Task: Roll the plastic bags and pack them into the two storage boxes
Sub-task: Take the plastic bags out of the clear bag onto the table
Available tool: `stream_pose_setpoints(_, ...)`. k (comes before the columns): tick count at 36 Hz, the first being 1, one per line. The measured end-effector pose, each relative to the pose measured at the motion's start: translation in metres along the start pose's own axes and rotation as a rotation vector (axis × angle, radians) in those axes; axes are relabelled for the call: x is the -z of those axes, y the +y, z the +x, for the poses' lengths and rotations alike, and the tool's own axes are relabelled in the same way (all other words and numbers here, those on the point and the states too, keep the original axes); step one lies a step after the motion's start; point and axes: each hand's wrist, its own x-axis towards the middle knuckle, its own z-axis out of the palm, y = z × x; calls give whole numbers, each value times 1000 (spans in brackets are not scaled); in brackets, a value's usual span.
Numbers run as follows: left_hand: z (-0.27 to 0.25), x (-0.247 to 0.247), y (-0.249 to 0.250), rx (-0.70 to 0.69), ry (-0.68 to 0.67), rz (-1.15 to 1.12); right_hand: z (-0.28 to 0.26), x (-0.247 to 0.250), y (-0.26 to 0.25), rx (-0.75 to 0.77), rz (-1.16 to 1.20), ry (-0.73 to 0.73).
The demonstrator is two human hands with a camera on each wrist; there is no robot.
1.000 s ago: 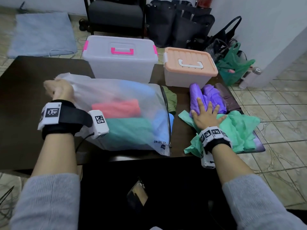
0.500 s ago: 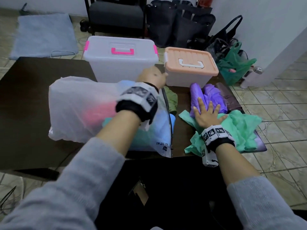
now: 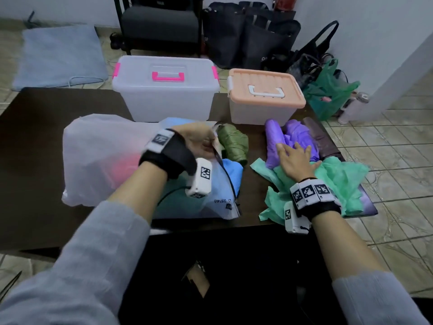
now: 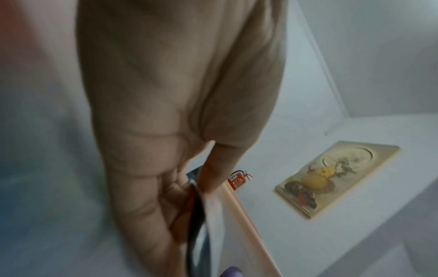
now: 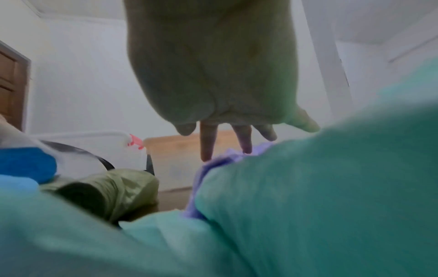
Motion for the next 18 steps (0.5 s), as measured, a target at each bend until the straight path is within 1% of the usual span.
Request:
stream_pose_setpoints(3,-6,17,-6,-46,23,-231,2,1,-8,13,22,73)
stream_pose_setpoints(5,-8,22,-11,-122,-11,-334,4,0,-16,96,73,200)
stream_pose_setpoints(6,-10,23,-16,-167,-10,-341,3,0,-22,146,120,259)
stream_pose_setpoints(7,-8,26,-19,-181,-7,-367,2,-1,-30,196,175,298)
stream_pose_setpoints(8,-8,28,-20,-184,22,-399,1,-2,-38,245,227,305)
stream_pose_setpoints(11,2,33,-27,-216,191,-501,-2,-11,-66,343,305,185)
stream_pose_setpoints(13,6,31,-32,-217,253,-518,2,-21,-78,333,314,97)
stream_pose_setpoints(15,7,29,-36,-225,287,-520,5,-31,-87,296,286,18)
stream_pose_setpoints(18,7,28,-40,-249,290,-518,9,-44,-95,257,236,-117)
